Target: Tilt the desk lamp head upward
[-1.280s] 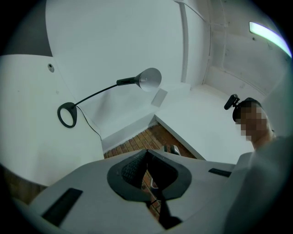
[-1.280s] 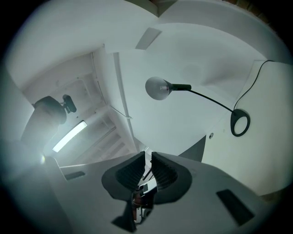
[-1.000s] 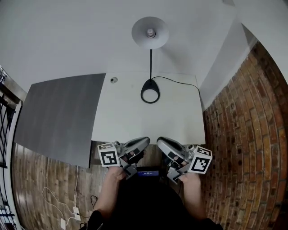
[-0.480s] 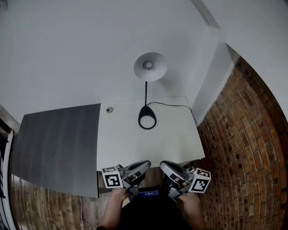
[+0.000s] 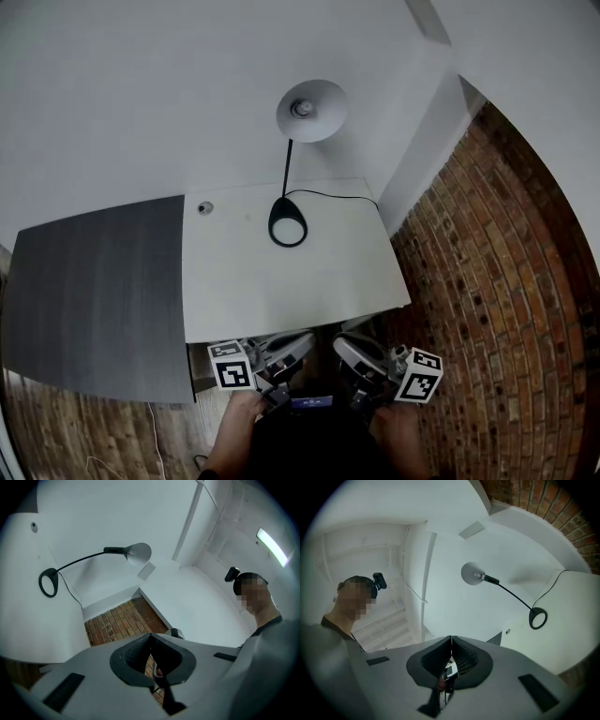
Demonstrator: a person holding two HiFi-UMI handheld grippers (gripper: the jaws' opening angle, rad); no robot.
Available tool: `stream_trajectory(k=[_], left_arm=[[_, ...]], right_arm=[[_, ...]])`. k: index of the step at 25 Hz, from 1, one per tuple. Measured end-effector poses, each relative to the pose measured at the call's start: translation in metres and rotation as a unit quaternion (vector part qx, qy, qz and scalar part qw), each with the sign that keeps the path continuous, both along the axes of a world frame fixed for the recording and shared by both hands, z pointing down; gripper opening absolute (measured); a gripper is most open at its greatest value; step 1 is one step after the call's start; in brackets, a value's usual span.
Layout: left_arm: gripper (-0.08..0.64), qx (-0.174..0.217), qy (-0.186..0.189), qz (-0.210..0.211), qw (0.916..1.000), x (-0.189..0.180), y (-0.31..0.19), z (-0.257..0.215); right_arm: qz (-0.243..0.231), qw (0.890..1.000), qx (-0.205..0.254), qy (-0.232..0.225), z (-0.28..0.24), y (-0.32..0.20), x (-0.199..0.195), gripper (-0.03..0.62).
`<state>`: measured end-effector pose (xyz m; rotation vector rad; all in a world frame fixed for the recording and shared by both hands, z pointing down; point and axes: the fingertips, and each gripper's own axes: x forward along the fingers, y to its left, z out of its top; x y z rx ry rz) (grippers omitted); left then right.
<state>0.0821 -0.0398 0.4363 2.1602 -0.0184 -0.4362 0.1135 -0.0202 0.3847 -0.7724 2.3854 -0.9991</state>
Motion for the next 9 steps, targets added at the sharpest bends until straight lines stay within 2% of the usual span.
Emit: stream_trajectory(k=[9], left_arm=[[0.009,0.022,-0.008,-0.023,0.9995,0.006,0.01,-0.021]], right_arm=[[-0.017,1.0,0.004,-0.007,-0.009,0.002,0.012,0.015]])
